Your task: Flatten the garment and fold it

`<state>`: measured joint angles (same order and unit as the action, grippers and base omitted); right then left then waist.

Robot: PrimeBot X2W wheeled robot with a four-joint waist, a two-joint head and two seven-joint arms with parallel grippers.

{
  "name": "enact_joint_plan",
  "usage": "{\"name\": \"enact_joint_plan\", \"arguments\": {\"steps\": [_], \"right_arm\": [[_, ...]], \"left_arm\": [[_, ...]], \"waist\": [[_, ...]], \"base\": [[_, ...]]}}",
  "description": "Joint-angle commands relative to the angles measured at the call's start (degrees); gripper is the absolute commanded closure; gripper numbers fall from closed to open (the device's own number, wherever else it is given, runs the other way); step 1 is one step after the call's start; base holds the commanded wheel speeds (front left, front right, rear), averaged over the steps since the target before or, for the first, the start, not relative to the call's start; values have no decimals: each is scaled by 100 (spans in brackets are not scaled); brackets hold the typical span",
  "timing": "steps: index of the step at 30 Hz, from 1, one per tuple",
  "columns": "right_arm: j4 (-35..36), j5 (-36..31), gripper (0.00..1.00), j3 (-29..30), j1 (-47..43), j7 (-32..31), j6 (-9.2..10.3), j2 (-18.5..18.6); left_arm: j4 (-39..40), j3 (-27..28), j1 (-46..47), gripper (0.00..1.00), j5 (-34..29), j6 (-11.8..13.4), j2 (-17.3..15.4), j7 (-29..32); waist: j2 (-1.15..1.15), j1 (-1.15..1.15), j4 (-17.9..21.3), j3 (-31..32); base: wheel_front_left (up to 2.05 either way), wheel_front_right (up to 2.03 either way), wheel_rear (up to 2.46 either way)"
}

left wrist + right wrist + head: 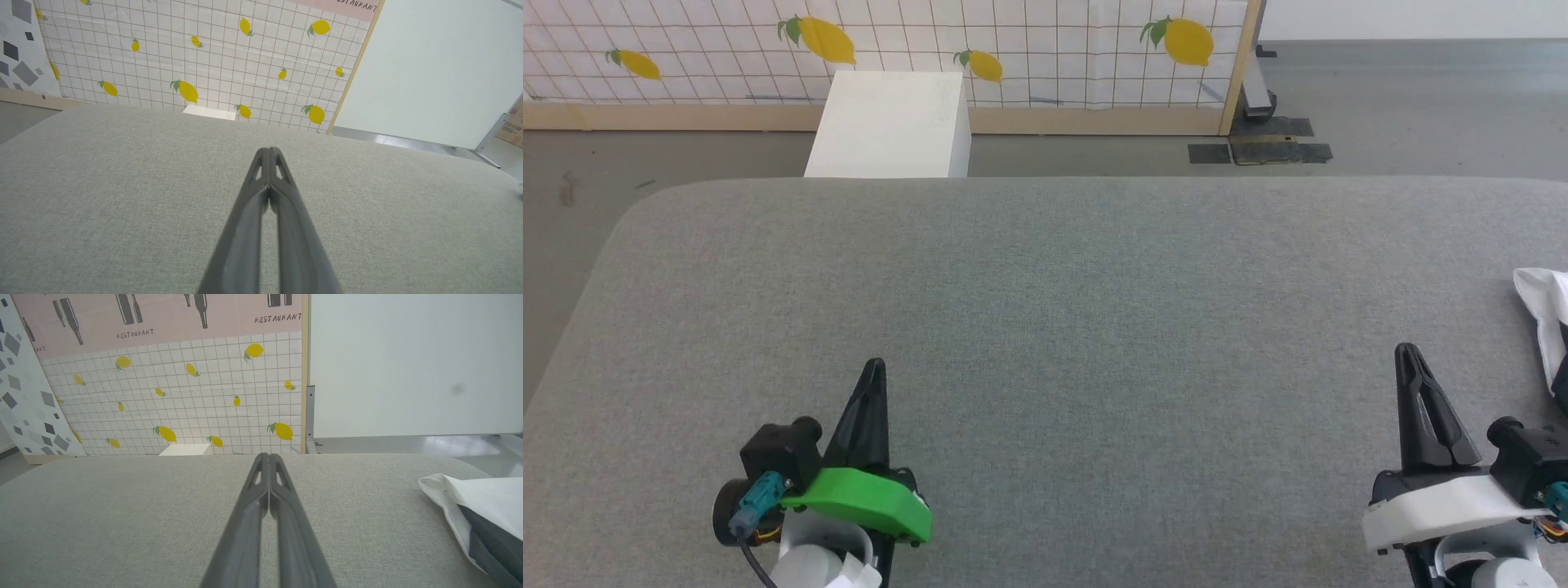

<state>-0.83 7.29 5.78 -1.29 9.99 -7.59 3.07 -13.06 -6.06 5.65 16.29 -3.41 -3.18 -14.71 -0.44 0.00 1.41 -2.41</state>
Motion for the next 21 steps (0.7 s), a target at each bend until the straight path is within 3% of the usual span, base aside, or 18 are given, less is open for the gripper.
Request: {"name": "enact_joint_plan", "arguments": {"steps": [1, 21], "right_arm": [[1, -11, 100, -9, 2, -16, 0, 0], [14, -126, 100, -100, 22, -173, 2, -3]], "left_arm": [[21, 12, -9, 100, -26, 5, 0, 23], [226, 107, -98, 100, -282, 59, 5, 254]], "waist": [[1, 0, -2, 3], [7, 0, -24, 41]], "base": [[0, 0, 0], [0, 0, 0]]}}
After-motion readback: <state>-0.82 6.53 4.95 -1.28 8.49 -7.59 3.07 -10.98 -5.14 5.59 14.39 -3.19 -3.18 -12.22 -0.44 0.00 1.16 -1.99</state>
